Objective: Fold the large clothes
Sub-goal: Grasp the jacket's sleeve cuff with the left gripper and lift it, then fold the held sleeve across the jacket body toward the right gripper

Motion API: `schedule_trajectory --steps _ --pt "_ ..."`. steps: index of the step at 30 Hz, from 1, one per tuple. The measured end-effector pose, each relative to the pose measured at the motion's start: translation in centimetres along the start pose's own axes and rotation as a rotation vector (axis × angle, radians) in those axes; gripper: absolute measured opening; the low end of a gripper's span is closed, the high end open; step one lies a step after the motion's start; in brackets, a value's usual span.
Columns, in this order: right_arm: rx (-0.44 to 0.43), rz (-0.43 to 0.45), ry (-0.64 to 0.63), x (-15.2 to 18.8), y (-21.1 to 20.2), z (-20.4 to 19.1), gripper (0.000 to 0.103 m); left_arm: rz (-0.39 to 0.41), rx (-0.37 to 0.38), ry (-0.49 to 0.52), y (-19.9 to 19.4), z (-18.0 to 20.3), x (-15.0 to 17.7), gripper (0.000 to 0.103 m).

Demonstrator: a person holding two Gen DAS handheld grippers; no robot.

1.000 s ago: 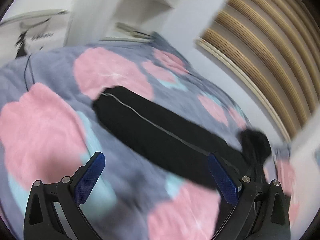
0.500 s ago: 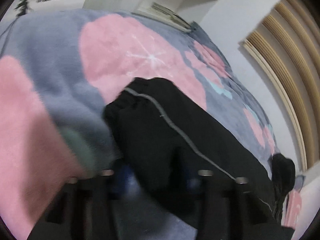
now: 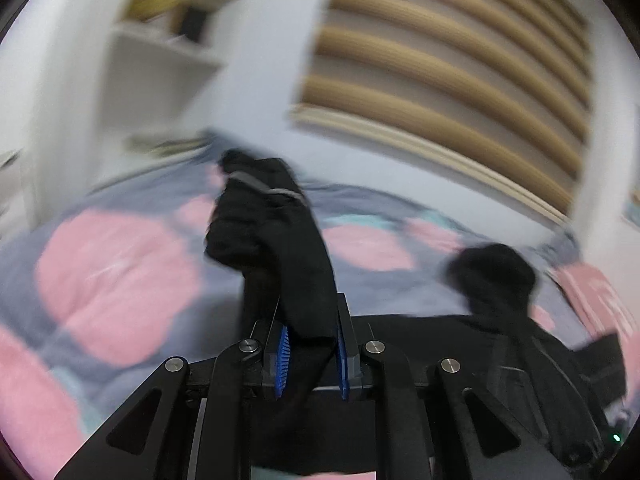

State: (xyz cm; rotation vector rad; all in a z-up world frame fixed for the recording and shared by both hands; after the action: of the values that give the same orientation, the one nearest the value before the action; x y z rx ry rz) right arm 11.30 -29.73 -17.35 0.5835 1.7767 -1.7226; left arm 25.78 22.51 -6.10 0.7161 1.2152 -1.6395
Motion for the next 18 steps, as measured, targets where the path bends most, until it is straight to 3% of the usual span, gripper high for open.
schedule_trajectory --steps 4,6,10,15,17,18 --pt "0.000 0.003 0.000 0.0 0.0 0.0 0.103 -0.061 0.158 0.151 1.1 9.5 1.8 0.019" --pt "-0.002 0.005 0.001 -0.1 0.0 0.0 0.103 -0.136 0.212 0.243 3.0 14.2 4.1 0.019" --pt "-0.007 0.007 0.005 0.0 -0.1 0.1 0.103 -0.328 0.270 0.310 7.0 18.9 9.3 0.019" --pt "-0.020 0.014 0.014 0.0 -0.2 0.2 0.103 -0.525 0.223 0.354 11.8 19.6 15.1 0.023" --pt "-0.021 0.014 0.015 0.0 -0.1 0.3 0.103 -0.574 0.222 0.364 12.1 19.4 16.3 0.029" --pt "-0.020 0.013 0.014 0.1 -0.1 0.3 0.103 -0.573 0.231 0.366 11.7 19.8 16.1 0.041"
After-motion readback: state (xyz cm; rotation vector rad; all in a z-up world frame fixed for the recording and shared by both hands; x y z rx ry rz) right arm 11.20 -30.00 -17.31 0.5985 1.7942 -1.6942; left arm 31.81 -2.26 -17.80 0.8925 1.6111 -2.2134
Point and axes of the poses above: each gripper's, at about its wrist camera, not at the fingertips, and y roughly the way its jaws point, z to its right, x to its underside, the point moved 2 cm from there along y, roughly the way its jaws point, and after that the axes turned 7 degrees about -y, right-handed, at the moved point
